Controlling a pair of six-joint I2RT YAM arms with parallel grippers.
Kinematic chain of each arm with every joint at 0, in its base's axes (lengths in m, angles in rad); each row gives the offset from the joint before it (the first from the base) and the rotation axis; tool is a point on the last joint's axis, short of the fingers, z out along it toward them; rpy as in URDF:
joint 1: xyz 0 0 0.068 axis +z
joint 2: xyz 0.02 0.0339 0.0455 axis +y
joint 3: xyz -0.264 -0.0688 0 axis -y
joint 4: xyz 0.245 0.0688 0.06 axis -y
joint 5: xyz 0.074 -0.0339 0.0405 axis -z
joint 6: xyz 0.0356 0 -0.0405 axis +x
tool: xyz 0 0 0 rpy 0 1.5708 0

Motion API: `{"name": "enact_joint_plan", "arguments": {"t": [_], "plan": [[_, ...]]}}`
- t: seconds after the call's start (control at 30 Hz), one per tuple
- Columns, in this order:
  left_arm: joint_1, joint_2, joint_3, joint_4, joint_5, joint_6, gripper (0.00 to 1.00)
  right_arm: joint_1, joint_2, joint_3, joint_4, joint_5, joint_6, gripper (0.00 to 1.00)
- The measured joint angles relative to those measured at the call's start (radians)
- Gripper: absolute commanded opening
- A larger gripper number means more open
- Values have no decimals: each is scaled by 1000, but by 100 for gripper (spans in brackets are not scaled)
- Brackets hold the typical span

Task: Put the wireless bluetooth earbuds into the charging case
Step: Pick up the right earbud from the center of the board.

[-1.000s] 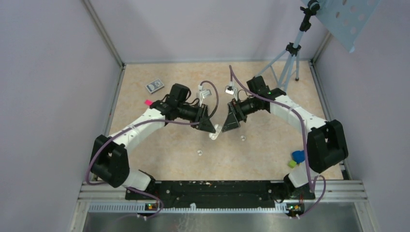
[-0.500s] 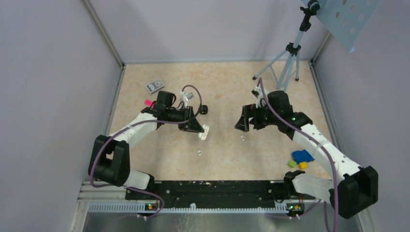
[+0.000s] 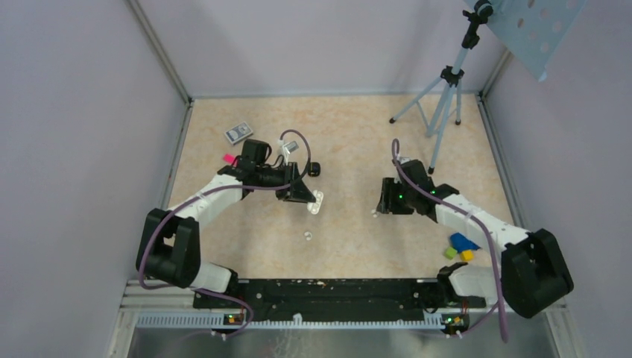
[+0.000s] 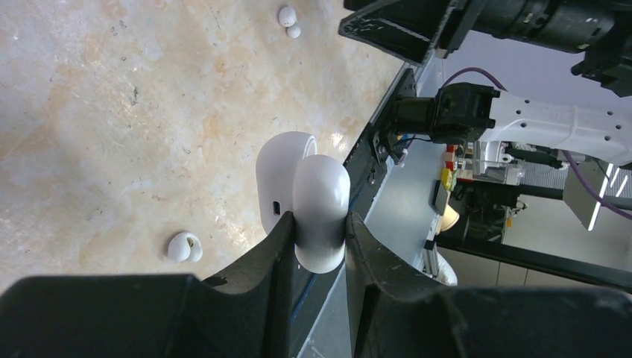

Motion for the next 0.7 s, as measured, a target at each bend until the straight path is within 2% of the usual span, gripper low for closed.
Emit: {"name": "enact_joint_plan", "arguments": {"t": [0.07, 0.27, 0.7], "plan": [[0, 0, 0, 0, 0, -2, 0, 19, 56, 0, 30, 8, 11, 34], [0, 0, 0, -2, -3, -3, 0, 46, 147, 0, 94, 16, 26, 26], [0, 0, -2, -2, -3, -3, 0, 45, 211, 0, 138, 40, 12, 26]]}}
